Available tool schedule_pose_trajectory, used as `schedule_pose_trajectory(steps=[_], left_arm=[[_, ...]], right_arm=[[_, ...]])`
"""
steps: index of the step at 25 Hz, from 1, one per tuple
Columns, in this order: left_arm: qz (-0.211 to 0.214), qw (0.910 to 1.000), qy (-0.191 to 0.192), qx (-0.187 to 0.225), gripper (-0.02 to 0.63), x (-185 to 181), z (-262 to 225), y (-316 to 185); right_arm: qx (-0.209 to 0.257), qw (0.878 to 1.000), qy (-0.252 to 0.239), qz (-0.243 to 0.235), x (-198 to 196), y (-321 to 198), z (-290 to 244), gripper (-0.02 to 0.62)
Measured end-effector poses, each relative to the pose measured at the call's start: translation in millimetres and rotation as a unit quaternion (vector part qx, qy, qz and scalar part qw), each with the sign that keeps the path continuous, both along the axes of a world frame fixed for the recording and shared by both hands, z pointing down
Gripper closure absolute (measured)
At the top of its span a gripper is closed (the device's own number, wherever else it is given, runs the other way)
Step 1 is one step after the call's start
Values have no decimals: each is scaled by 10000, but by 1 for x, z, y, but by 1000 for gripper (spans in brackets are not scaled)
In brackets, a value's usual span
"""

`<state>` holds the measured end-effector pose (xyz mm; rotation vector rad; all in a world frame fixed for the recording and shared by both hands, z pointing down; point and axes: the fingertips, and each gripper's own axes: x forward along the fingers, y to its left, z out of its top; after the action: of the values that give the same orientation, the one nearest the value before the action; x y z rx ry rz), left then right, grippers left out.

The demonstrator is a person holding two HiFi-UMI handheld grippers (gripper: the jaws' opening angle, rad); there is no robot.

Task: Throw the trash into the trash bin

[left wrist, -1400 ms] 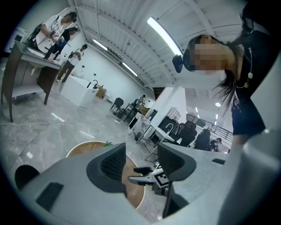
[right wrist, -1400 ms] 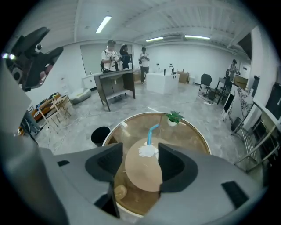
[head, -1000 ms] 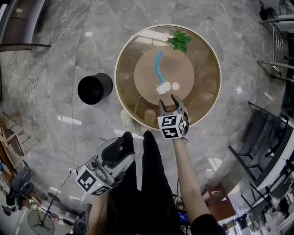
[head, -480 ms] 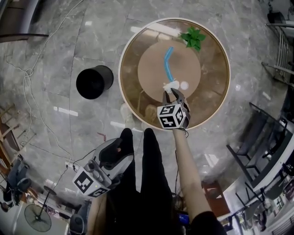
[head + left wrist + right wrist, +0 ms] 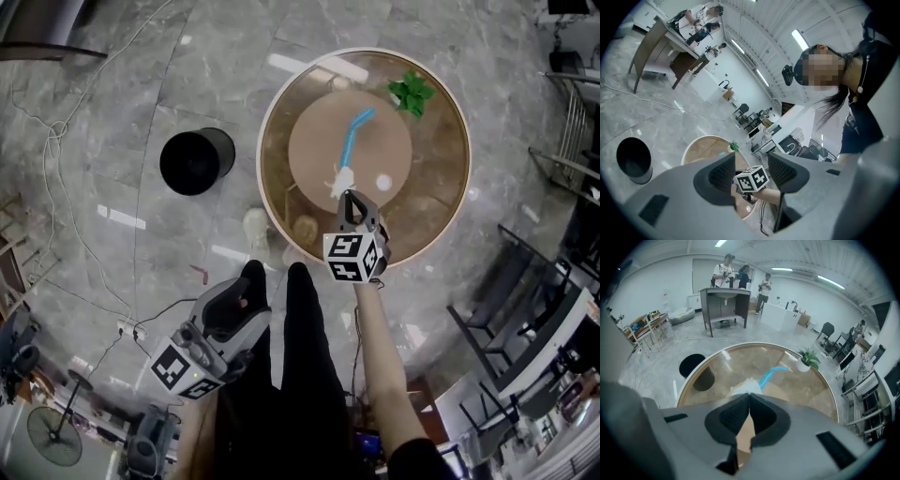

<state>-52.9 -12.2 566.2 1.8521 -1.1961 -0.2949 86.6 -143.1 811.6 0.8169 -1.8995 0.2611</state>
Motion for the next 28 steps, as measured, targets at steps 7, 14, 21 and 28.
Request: schedule_pose_trajectory(steps=[7, 14, 21, 28], left_arm=[[-627, 9980, -39, 80, 393, -41, -10, 18], [-1561, 9876, -85, 143, 393, -96, -15, 55], [-2386, 9710, -114, 50, 393, -148, -9, 104], [-2663, 9637, -145, 94, 393, -177, -9, 129]], right_arm=[[199, 9955, -440, -811, -91, 19, -42, 591], [165, 9739, -934, -2062, -217, 61, -61, 589], [67, 9417, -1444, -3038, -337, 111, -80, 564], [-7, 9335, -1527, -3244, -366, 133, -93, 451]])
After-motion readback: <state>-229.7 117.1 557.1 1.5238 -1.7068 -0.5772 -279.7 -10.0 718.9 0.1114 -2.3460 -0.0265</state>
